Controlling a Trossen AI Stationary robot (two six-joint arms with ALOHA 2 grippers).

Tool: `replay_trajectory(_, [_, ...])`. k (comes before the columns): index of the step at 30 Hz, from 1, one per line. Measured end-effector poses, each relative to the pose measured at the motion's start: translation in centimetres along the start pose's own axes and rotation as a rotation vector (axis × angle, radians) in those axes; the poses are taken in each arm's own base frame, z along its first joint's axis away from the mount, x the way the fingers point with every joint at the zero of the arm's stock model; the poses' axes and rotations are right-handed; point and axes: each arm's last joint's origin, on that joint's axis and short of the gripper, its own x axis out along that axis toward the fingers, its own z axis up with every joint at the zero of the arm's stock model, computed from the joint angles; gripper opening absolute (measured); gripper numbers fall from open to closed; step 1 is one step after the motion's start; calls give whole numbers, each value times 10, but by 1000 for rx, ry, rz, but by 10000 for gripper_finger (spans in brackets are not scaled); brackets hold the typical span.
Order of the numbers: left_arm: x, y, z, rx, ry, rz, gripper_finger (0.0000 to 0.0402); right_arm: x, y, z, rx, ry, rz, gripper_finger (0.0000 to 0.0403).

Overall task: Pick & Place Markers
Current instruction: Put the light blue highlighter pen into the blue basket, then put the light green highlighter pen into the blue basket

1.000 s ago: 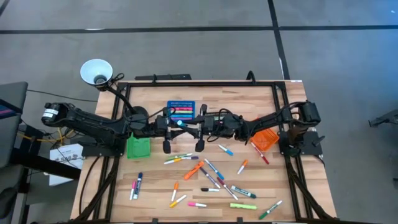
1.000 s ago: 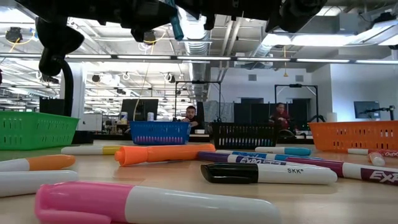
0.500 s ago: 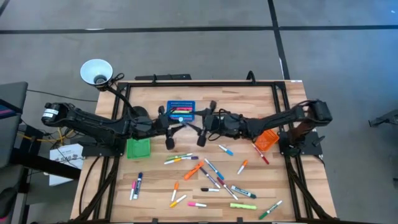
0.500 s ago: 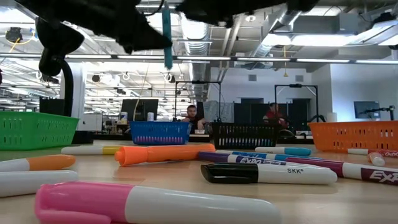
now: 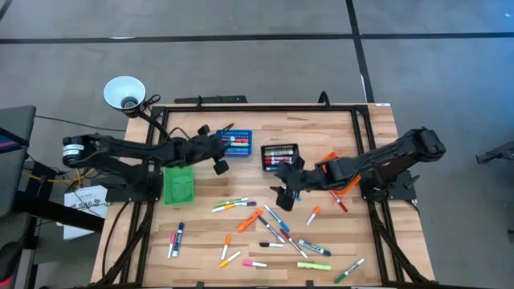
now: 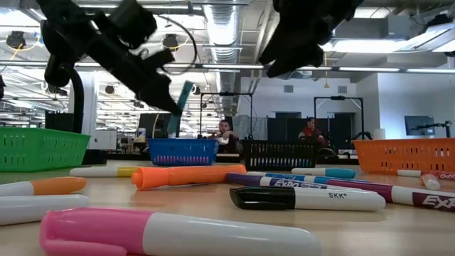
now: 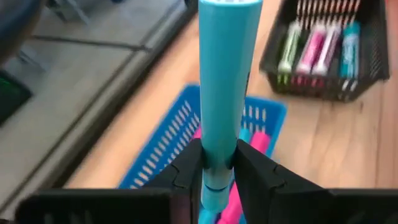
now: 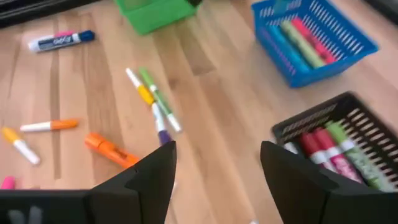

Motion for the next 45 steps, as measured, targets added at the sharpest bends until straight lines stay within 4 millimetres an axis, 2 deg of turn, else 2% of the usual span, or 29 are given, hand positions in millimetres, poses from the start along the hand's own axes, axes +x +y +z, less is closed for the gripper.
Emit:
replay_trajectory(5, [25, 3, -18, 47, 100, 0, 77, 3, 6, -5, -27, 5, 15, 215])
replay_trajectory(10, [34, 1, -24, 59, 129, 7, 78, 3, 5, -4, -23, 3, 14, 210])
replay_trajectory(25, [34, 1, -24, 59, 130, 5, 82, 7, -7, 1, 7, -1, -20, 201])
replay_trajectory(36, [34, 1, -24, 47, 128, 5, 172, 7, -7, 1, 8, -1, -19, 196])
replay_trajectory(41, [32, -1, -18, -4, 73, 5, 179, 7, -7, 1, 7, -1, -19, 194])
replay_trajectory(45, [14, -7, -3, -45, -18, -29, 173, 7, -7, 1, 7, -1, -19, 192])
